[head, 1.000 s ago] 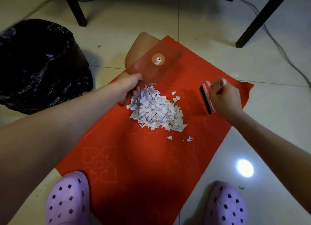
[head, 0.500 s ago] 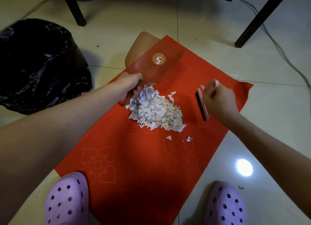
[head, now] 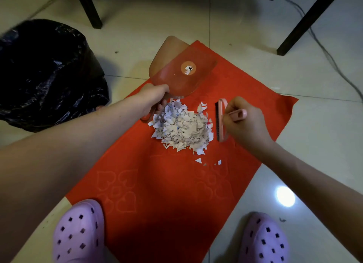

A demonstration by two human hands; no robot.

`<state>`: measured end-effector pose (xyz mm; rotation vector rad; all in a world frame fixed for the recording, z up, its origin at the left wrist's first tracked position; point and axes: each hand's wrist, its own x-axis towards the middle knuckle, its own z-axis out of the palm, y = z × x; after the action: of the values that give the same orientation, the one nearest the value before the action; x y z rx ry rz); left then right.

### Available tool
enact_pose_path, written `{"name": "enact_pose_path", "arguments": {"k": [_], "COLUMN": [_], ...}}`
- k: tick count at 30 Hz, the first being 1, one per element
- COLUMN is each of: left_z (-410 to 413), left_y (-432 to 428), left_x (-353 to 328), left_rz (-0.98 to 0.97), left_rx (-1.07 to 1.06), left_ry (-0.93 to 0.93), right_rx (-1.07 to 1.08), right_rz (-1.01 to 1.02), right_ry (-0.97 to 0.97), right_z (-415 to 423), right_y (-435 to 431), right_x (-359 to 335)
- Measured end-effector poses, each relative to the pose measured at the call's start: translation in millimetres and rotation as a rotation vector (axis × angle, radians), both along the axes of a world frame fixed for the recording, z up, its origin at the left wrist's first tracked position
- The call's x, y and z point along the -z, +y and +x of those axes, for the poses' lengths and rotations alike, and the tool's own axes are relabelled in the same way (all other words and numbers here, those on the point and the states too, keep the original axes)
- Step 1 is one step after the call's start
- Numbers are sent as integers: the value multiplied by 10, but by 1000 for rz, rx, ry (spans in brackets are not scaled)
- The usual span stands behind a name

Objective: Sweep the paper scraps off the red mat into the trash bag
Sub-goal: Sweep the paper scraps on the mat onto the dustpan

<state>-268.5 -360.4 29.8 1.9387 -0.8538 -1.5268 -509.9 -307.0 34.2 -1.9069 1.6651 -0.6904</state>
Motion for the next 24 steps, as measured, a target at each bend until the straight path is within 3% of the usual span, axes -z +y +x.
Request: {"name": "enact_pose_path", "arguments": {"k": [3, 6, 12, 19, 24], "left_z": [10, 12, -8, 4, 11], "left_y": [11, 14, 5, 13, 25], "left_x": [-11, -17, -9, -18, -19], "left_rz": [-5, -3, -10, -9, -6], "left_rx": [-6, -9, -9, -5, 3], "left_ry": [3, 3, -4, 12, -8], "right_rx": [-60, -186, -496, -833, -797], "right_rz": [-70, -64, 210, 502, 381], "right_ry": [11, -96, -207, 135, 294], "right_z": [-29, -23, -10, 24, 30], "right_y": [2, 31, -49, -20, -180], "right_x": [-75, -77, -69, 137, 149]}}
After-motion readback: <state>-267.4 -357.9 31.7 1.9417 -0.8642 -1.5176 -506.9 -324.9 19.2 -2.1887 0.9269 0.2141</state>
